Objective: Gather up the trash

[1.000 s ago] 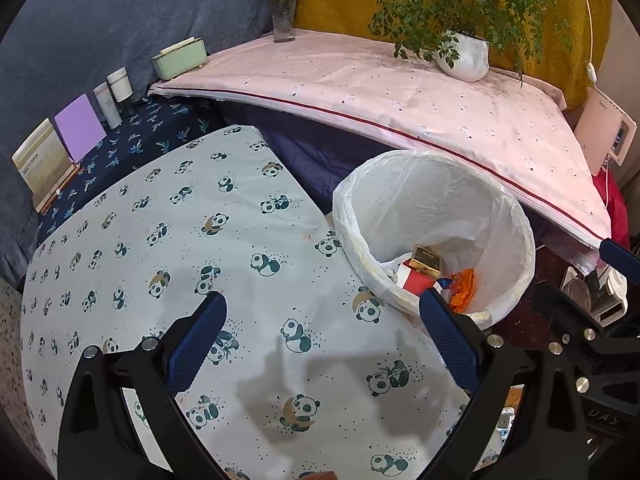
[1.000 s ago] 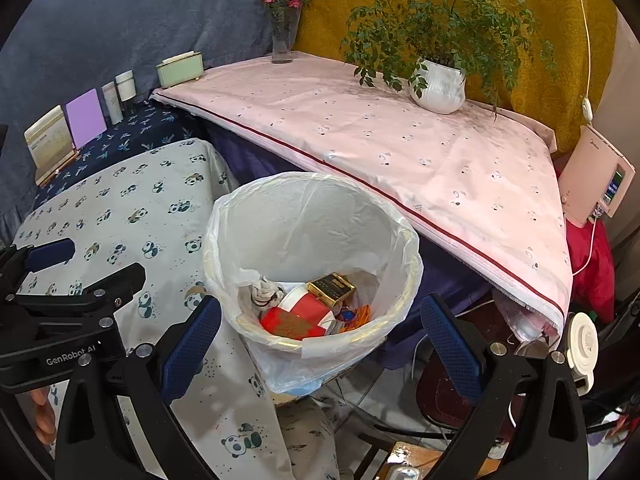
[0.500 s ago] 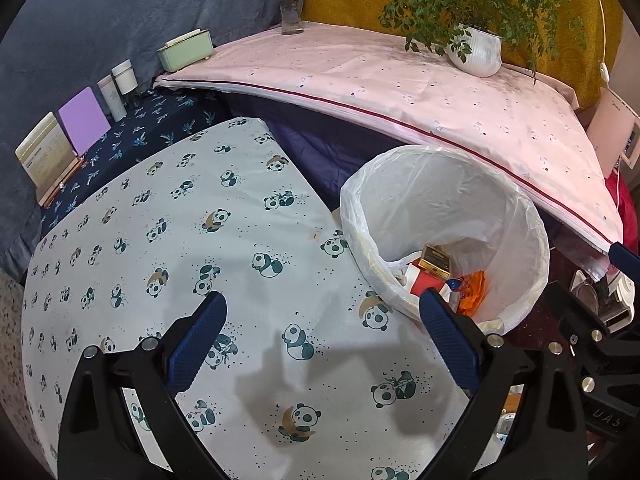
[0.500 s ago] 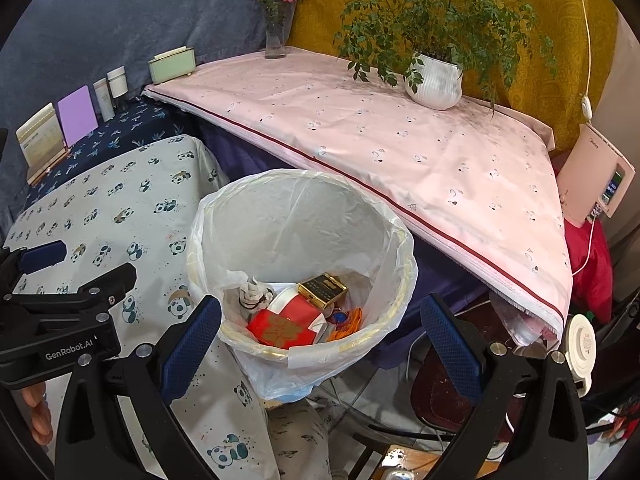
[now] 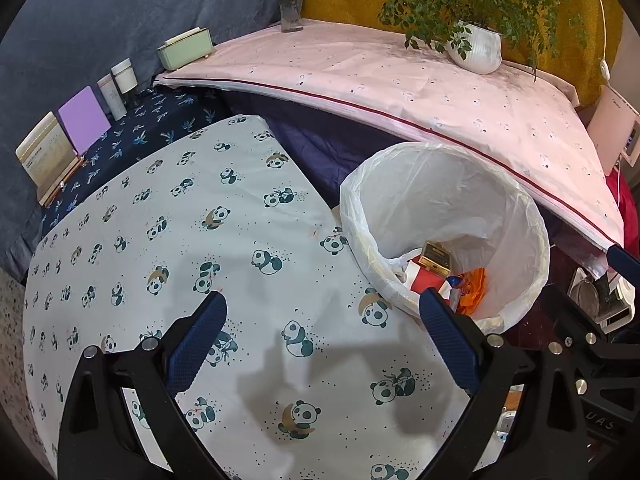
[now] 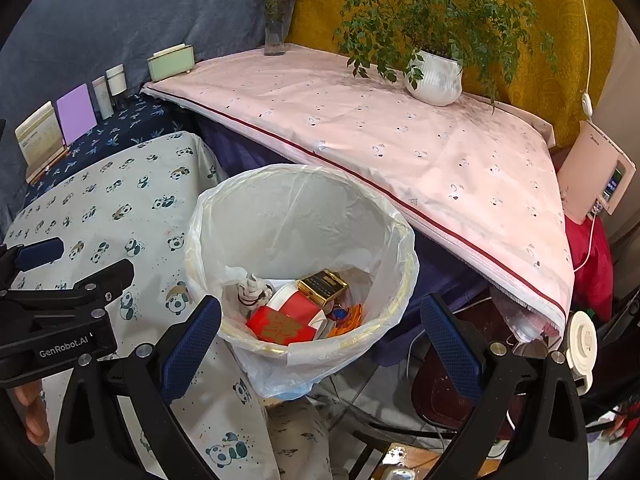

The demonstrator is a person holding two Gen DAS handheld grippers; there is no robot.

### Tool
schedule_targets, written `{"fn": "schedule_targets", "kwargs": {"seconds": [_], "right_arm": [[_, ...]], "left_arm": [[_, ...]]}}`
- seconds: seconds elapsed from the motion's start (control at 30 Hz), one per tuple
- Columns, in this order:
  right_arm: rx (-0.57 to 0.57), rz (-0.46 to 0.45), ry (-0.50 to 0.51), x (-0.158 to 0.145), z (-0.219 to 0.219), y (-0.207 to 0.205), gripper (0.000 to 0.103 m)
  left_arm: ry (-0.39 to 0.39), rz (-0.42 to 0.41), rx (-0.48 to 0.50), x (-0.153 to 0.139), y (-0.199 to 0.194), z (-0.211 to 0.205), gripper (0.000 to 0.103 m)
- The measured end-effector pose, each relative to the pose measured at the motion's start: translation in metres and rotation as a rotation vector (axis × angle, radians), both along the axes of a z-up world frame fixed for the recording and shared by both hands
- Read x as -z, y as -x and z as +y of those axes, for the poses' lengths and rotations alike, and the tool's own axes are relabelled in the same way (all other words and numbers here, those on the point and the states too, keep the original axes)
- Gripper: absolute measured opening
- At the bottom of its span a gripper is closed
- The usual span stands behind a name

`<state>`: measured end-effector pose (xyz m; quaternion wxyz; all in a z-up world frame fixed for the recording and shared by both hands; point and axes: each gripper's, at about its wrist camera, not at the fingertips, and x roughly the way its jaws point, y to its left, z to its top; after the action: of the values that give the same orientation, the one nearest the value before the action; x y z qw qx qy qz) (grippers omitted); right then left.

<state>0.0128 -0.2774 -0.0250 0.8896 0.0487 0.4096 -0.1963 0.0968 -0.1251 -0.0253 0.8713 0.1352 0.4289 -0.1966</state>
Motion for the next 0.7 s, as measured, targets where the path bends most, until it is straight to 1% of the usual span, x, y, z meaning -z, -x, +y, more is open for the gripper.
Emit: {"fn": "schedule_targets", "kwargs": {"seconds": [0.5,0.7], "right_arm": [[-0.002,0.000,0.000,0.0018,0.0006,0.0011,0.096],[0.000,-0.003,0.001,0.0016,0.0006,0.0020,0.096]], "left_arm": [[-0.008,-0.007,0.006,-0.0006,0.0021,0.0008,0.093],[-0.012,-0.021,0.007,-0.0029,0.0035,0.0017,0.093]]}}
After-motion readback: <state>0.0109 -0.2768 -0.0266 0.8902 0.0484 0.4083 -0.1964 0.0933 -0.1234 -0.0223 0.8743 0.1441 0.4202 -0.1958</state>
